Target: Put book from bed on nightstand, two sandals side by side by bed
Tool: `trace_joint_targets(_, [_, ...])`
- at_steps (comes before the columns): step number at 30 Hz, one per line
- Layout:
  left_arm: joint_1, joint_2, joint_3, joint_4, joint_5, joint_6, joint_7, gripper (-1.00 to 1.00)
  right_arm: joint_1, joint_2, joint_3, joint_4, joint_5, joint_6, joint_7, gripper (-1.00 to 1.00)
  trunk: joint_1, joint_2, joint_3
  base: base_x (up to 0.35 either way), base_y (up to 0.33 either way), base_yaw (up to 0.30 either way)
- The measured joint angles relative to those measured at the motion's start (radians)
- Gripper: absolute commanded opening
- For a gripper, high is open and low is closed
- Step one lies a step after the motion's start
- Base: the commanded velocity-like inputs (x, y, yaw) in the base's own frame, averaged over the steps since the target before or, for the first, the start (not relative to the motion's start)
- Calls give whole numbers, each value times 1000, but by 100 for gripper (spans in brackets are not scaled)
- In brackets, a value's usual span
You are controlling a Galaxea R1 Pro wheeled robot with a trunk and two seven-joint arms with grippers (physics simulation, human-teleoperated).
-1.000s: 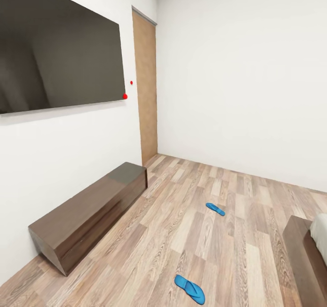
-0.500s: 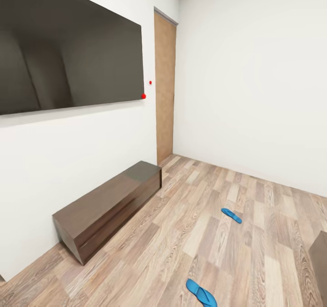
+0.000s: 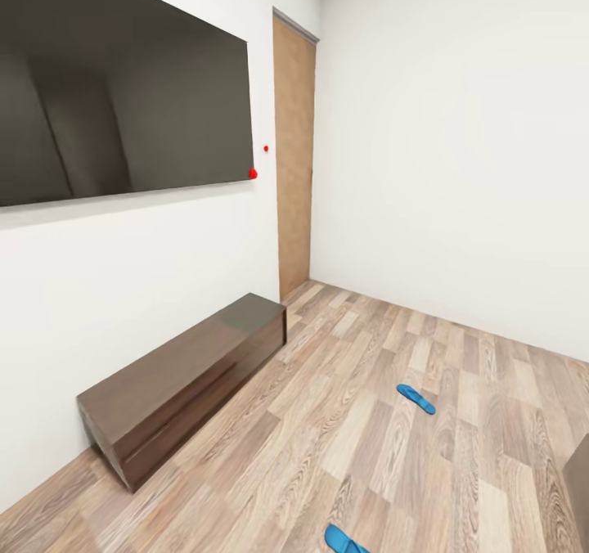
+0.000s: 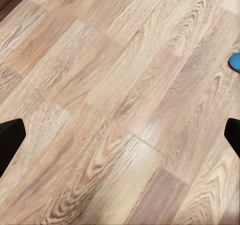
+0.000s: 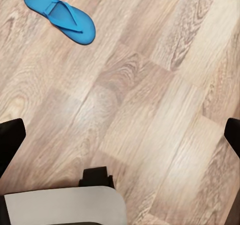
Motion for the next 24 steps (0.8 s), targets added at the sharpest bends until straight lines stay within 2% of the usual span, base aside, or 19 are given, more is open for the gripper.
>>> trace_joint_targets(7, [0,-1,0,0,0,0,0,100,0,0,-1,-2,0,0,0,100,0,0,0,14,-13,78])
trace_joint_targets(24, [0,-1,0,-1,0,0,0,100,0,0,-2,-3,0,0,0,100,0,0,0,12,-10,282])
